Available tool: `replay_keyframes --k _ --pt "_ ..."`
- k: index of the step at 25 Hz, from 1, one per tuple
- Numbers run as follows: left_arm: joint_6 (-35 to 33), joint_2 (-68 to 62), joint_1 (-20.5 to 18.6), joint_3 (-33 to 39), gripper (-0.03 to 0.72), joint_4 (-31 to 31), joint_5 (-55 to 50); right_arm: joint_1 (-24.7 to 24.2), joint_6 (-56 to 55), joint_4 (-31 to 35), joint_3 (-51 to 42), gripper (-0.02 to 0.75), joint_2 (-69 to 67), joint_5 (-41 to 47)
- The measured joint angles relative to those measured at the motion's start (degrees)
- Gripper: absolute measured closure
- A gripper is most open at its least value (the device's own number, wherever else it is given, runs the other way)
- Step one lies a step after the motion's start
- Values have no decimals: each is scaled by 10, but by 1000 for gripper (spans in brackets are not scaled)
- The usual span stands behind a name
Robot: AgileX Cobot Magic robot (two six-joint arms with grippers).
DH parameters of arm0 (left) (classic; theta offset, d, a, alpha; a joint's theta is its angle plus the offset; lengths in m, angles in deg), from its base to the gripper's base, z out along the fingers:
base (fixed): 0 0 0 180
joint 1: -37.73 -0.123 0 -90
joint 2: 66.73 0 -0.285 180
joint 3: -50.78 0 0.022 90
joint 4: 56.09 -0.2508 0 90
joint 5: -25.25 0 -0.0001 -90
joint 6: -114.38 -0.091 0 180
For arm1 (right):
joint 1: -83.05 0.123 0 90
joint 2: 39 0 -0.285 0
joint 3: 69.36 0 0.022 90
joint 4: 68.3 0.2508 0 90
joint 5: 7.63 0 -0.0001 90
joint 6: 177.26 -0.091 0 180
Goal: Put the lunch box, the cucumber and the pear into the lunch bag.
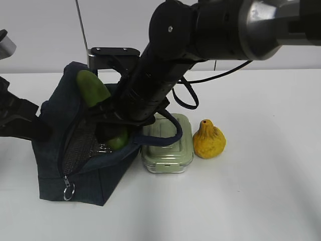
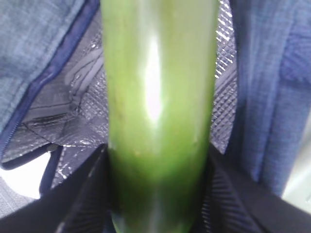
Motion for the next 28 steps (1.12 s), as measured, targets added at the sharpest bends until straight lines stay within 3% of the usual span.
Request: replay_keyframes --k 8,15,22,24,28 --pt "0 0 0 0 685 0 0 1 30 24 10 147 0 0" --pt "0 0 0 0 685 0 0 1 64 46 23 127 0 6" --pt "0 0 0 0 685 -1 0 1 66 42 100 127 0 75" --pt "0 0 0 0 685 -2 0 1 50 19 134 130 0 96" --pt "0 0 0 0 685 -2 0 1 -43 -150 203 142 0 154"
